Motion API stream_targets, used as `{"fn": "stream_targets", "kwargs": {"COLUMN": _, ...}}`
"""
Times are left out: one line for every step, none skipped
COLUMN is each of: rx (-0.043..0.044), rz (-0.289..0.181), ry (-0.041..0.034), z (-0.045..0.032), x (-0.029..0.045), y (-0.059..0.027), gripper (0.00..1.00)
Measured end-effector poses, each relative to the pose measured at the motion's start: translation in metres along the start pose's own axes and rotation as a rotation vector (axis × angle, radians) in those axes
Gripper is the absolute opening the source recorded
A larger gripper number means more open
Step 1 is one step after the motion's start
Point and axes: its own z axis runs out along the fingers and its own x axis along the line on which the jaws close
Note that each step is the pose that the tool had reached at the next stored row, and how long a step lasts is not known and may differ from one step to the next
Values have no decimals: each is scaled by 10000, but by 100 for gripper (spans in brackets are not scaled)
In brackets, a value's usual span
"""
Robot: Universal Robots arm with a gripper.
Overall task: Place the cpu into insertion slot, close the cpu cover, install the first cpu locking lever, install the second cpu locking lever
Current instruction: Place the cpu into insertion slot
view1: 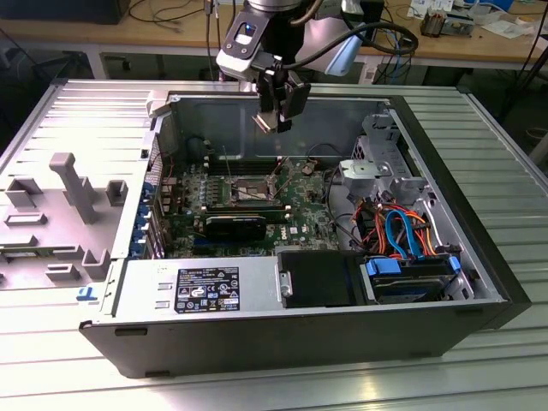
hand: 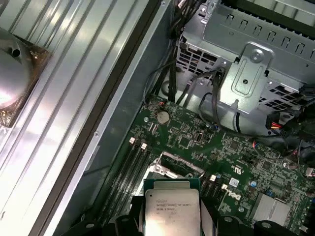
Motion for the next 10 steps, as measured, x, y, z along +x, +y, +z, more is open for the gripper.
{"fn": "stream_targets", "kwargs": {"rx": 0, "rz": 1, "ry": 0, "z": 0, "x": 0, "y": 0, "gripper": 54}}
{"fn": "stream_targets", "kwargs": {"rx": 0, "rz": 2, "ry": 0, "z": 0, "x": 0, "y": 0, "gripper": 54}}
{"fn": "stream_targets", "kwargs": {"rx": 0, "rz": 3, "ry": 0, "z": 0, "x": 0, "y": 0, "gripper": 54}}
{"fn": "stream_targets", "kwargs": {"rx": 0, "rz": 3, "ry": 0, "z": 0, "x": 0, "y": 0, "gripper": 54}}
{"fn": "stream_targets", "kwargs": {"rx": -1, "rz": 3, "ry": 0, "z": 0, "x": 0, "y": 0, "gripper": 54}}
{"fn": "stream_targets", "kwargs": {"rx": -1, "rz": 3, "ry": 0, "z": 0, "x": 0, "y": 0, "gripper": 54}}
{"fn": "stream_targets", "kwargs": {"rx": -1, "rz": 4, "ry": 0, "z": 0, "x": 0, "y": 0, "gripper": 54}}
{"fn": "stream_targets", "kwargs": {"rx": 0, "rz": 3, "ry": 0, "z": 0, "x": 0, "y": 0, "gripper": 54}}
{"fn": "stream_targets", "kwargs": {"rx": -1, "rz": 4, "ry": 0, "z": 0, "x": 0, "y": 0, "gripper": 54}}
{"fn": "stream_targets", "kwargs": {"rx": -1, "rz": 4, "ry": 0, "z": 0, "x": 0, "y": 0, "gripper": 54}}
